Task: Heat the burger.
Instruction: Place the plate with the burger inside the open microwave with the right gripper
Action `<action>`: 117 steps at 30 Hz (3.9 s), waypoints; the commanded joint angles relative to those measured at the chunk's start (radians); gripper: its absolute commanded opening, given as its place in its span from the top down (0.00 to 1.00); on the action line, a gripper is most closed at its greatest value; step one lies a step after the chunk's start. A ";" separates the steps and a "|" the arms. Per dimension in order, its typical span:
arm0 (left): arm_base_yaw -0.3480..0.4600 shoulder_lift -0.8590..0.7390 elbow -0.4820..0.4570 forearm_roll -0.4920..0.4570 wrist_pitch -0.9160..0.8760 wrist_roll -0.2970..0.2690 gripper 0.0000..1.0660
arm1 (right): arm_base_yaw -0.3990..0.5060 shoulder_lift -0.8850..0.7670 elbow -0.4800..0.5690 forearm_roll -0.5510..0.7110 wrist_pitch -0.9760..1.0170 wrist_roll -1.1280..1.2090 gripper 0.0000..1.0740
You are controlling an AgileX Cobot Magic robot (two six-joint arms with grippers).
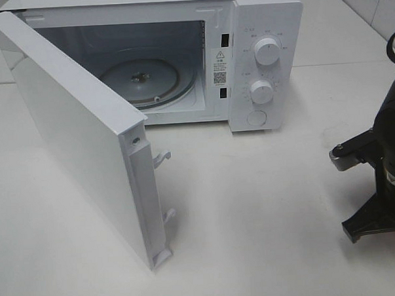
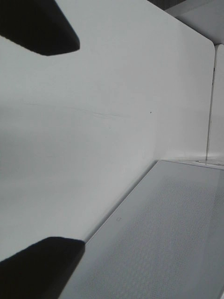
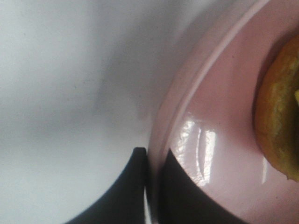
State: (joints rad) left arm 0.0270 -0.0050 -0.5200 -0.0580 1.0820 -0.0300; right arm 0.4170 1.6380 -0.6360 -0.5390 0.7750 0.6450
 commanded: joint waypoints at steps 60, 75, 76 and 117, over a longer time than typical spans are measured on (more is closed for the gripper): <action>-0.001 -0.023 0.003 -0.006 -0.015 0.002 0.08 | 0.648 -0.195 0.003 -0.096 0.168 -0.187 1.00; -0.001 -0.023 0.003 -0.006 -0.015 0.002 0.08 | 0.646 -0.195 0.003 -0.225 -0.001 -0.460 1.00; -0.001 -0.023 0.003 -0.006 -0.015 0.002 0.08 | 0.646 -0.195 0.003 -0.225 -0.001 -0.460 1.00; -0.001 -0.023 0.003 -0.006 -0.015 0.002 0.08 | 0.219 -0.195 -0.018 0.292 -0.525 -1.841 1.00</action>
State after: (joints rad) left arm 0.0270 -0.0050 -0.5200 -0.0580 1.0820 -0.0300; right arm 0.6710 1.4550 -0.6300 -0.3540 0.3080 -1.0310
